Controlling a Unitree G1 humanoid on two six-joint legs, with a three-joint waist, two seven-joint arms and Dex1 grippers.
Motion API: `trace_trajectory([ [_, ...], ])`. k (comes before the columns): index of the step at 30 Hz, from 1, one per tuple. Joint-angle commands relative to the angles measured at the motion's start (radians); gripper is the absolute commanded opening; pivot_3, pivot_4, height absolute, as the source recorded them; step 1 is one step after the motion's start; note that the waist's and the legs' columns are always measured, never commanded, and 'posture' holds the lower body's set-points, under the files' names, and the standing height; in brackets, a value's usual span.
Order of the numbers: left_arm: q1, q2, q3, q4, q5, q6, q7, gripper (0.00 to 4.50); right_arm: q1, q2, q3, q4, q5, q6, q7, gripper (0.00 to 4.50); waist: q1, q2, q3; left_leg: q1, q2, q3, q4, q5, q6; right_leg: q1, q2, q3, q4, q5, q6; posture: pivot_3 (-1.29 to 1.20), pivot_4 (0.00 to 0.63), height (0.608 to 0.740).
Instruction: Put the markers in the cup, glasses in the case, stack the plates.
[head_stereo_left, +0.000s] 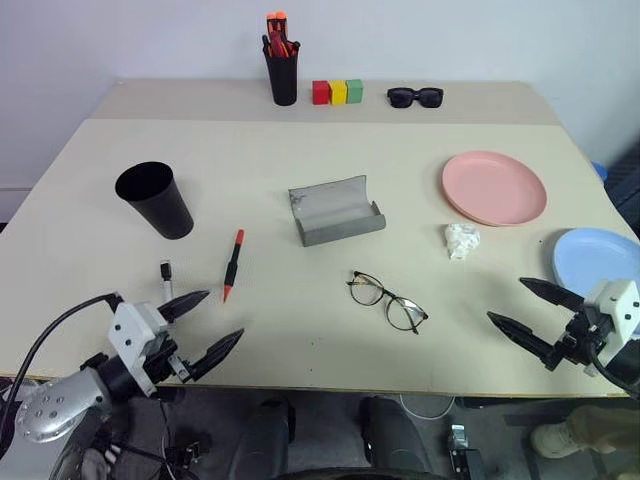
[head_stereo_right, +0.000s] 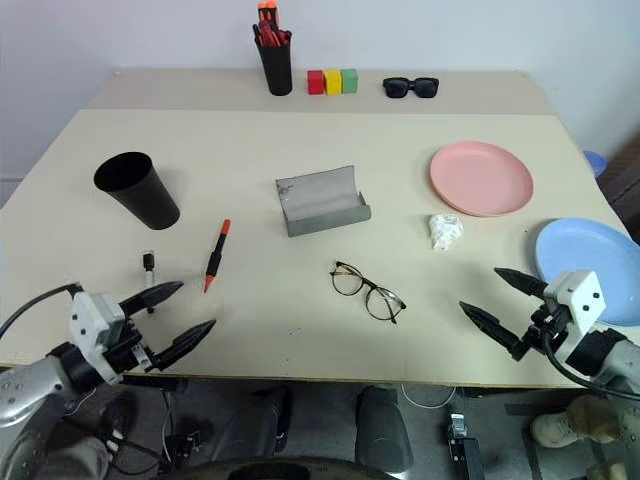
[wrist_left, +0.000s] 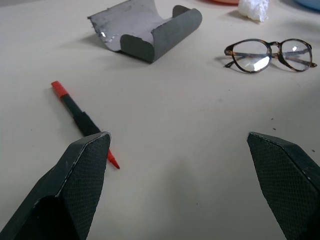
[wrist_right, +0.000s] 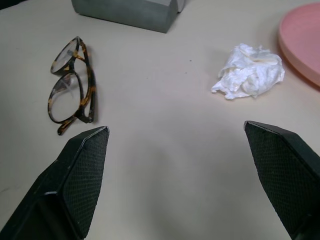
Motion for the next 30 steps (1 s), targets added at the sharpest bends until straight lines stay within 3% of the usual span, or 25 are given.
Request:
trace_trajectory([
  [1,-0.015,0.011,0.013,0.031,0.003,-0.052,-0.031,4.50,-0.010,0.016,-0.024,-0.018,0.016,-0.017,-0.007,4.42,-0.001,0.000,0.000,0.000,0.000,0.000,0.000,0.000,0.000,0.000,0.000,0.000,0.000,0.000,0.000,0.00,0.150,0.740],
  [14,-0.020,0.007,0.038,0.209,0.033,-0.217,-0.108,4.50,-0.060,0.054,0.029,0.140,-0.028,-0.141,0.064,4.42,-0.005,0.000,0.000,0.000,0.000,0.001,-0.001,0.000,0.000,-0.001,0.000,0.000,-0.001,0.000,0.000,0.00,0.150,0.740],
  [30,0.009,-0.011,0.014,0.141,0.020,-0.195,-0.056,4.50,-0.107,0.044,0.069,0.155,-0.034,-0.174,0.099,4.42,-0.004,0.001,-0.001,0.000,0.000,0.000,-0.001,0.000,0.000,0.000,0.000,0.000,0.000,0.000,0.000,0.00,0.150,0.740],
])
